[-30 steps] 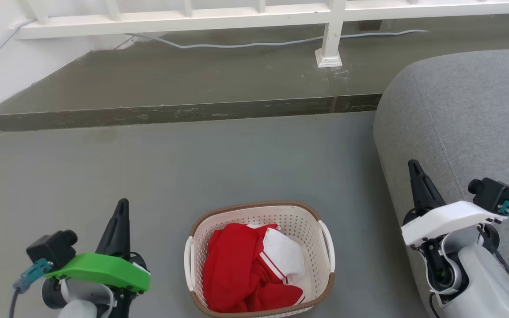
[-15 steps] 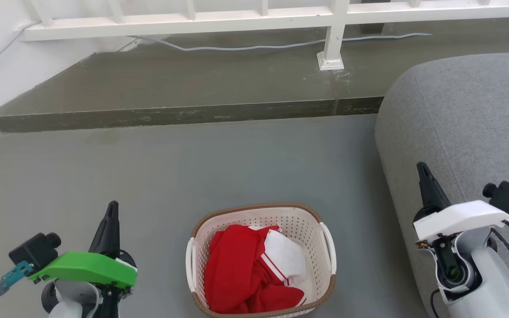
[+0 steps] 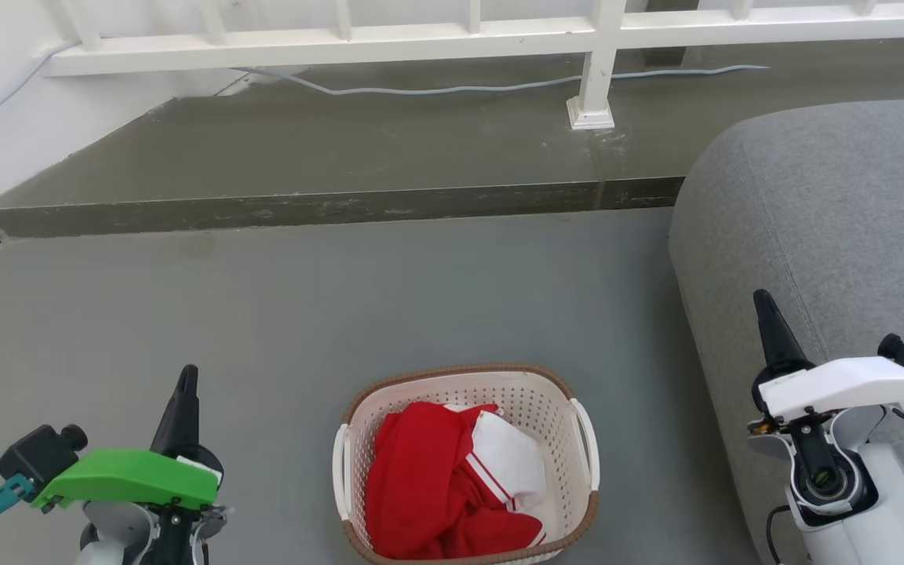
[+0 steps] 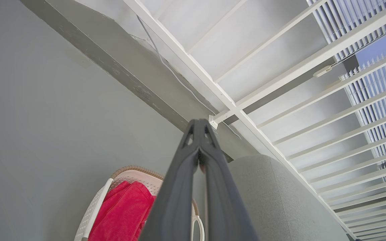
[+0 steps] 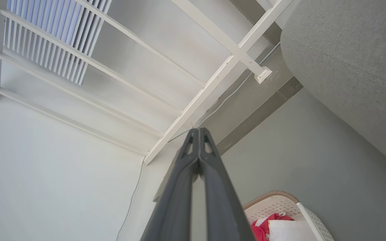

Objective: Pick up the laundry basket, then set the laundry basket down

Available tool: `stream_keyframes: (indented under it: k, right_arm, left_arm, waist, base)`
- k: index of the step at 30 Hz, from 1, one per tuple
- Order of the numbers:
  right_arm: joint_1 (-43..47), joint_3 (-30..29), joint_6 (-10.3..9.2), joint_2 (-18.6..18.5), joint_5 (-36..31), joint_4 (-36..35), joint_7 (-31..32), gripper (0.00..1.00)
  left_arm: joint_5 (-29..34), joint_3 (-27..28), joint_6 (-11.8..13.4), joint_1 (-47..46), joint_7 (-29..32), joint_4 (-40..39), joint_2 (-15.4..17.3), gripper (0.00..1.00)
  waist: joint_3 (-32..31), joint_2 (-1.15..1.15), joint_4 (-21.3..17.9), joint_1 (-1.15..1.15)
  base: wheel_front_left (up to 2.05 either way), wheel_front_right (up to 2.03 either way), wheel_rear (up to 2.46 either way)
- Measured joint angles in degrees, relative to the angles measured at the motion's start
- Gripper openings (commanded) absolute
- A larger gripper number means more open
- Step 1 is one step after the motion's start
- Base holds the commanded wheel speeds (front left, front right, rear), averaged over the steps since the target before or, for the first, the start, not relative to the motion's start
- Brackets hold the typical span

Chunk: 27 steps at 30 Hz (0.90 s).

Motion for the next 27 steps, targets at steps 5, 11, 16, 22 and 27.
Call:
stream_keyframes:
  k: [5,11,16,22,27]
  right_arm:
    - [0.13,-1.34,0.48,0.38,3.3,-0.1,1.05,0.0]
    - [0.35,-2.86,1.02,0.6,7.31,-0.2,2.24,0.0]
    - [1.02,-4.03,1.26,0.85,10.58,-0.3,3.25,0.0]
    - [1.13,-5.52,1.78,1.43,14.61,-0.41,4.47,0.0]
    - [1.15,-6.87,2.27,1.91,17.86,-0.47,5.31,0.0]
  left_arm:
    - [-3.25,0.91,-0.15,0.0,0.92,0.15,-0.09,0.0]
    - [-7.11,1.89,-0.29,0.0,2.01,0.36,-0.22,0.0]
    - [-10.36,2.82,-0.46,0.0,3.04,0.48,-0.4,0.0]
    - [-14.21,3.8,-0.55,0.0,4.23,0.65,-0.76,0.0]
    - [-17.42,4.77,-0.93,0.0,5.19,0.81,-1.01,0.0]
  waist:
    - [-0.16,0.0,0.12,0.0]
    - [-0.34,0.0,0.26,0.0]
    - [-0.5,0.0,0.39,0.0]
    - [-0.69,0.0,0.53,0.0]
    - [-0.84,0.0,0.65,0.0]
  base:
    - [0.0,0.0,0.0]
    - [0.0,0.0,0.0]
    - [0.0,0.0,0.0]
    - [0.0,0.0,0.0]
    - [0.0,0.0,0.0]
